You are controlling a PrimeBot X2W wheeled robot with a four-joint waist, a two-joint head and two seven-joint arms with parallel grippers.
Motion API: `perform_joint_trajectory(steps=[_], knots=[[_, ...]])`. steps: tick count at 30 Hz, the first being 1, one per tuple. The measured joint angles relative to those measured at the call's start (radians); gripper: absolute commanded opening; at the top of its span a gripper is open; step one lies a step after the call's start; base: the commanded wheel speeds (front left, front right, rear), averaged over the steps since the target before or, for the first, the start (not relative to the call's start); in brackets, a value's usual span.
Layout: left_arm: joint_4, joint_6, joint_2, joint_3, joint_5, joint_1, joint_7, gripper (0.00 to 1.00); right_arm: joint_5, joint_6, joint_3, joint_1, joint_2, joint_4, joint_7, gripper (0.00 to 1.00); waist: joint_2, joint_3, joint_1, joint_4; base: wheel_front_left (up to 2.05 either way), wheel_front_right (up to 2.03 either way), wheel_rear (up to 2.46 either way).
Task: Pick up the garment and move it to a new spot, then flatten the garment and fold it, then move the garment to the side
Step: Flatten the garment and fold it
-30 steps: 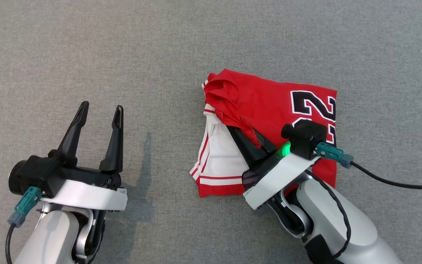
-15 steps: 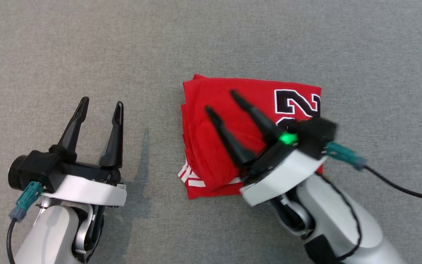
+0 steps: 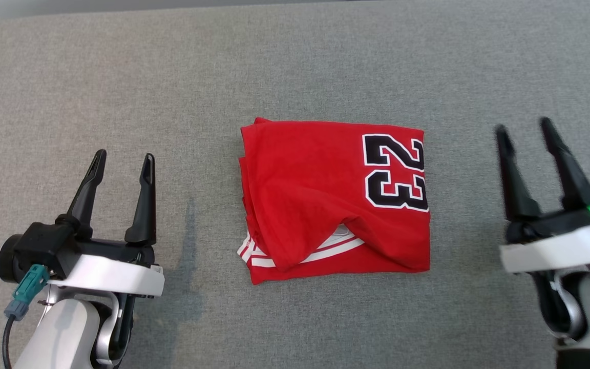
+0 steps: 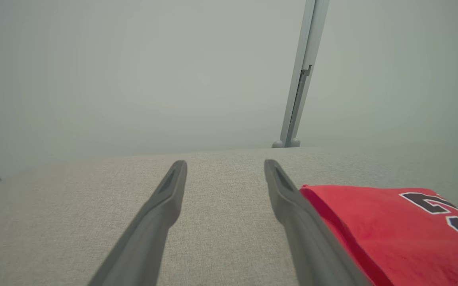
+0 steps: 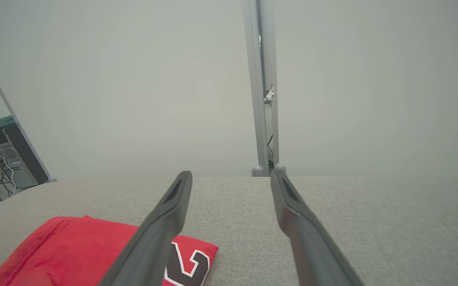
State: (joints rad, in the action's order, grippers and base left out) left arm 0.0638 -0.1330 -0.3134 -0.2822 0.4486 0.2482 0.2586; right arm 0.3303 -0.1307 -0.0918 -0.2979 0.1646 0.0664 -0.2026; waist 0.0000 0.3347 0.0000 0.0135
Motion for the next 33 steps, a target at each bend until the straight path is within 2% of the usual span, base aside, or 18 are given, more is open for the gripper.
perform_joint_trajectory(steps=[6,21,22,24,28,33], knots=[[-0.002,-0.011,-0.005,0.000,0.002,-0.028,-0.004,1.00,-0.027,0.000,0.095,0.095,0.018,-0.014,0.022,1.00,0.0000,-0.028,0.0000,-0.012,0.00,0.00,0.00],[-0.020,-0.022,-0.016,-0.004,0.010,-0.045,-0.018,1.00,-0.034,0.000,0.104,0.127,0.014,-0.048,0.053,1.00,0.0000,-0.045,0.0000,-0.009,0.00,0.00,0.00],[-0.021,-0.022,-0.016,-0.005,0.011,-0.045,-0.020,1.00,-0.034,0.000,0.098,0.125,0.017,-0.051,0.055,0.47,0.0000,-0.044,0.0000,-0.006,0.00,0.00,0.00],[-0.024,-0.022,-0.016,-0.007,0.013,-0.045,-0.020,1.00,-0.032,0.000,0.067,0.110,0.030,-0.051,0.070,0.00,0.0000,-0.040,0.0000,0.001,0.00,0.00,0.00],[-0.025,-0.020,-0.002,-0.021,0.012,-0.029,-0.018,1.00,-0.020,0.000,-0.067,0.021,0.052,-0.037,0.096,0.00,0.0000,-0.023,0.0000,0.025,0.00,0.00,0.00],[-0.019,-0.009,0.016,-0.035,0.011,-0.006,-0.012,1.00,0.010,0.000,-0.252,-0.088,0.061,0.040,0.103,0.00,0.0000,0.000,0.0000,0.058,0.00,0.00,0.00]])
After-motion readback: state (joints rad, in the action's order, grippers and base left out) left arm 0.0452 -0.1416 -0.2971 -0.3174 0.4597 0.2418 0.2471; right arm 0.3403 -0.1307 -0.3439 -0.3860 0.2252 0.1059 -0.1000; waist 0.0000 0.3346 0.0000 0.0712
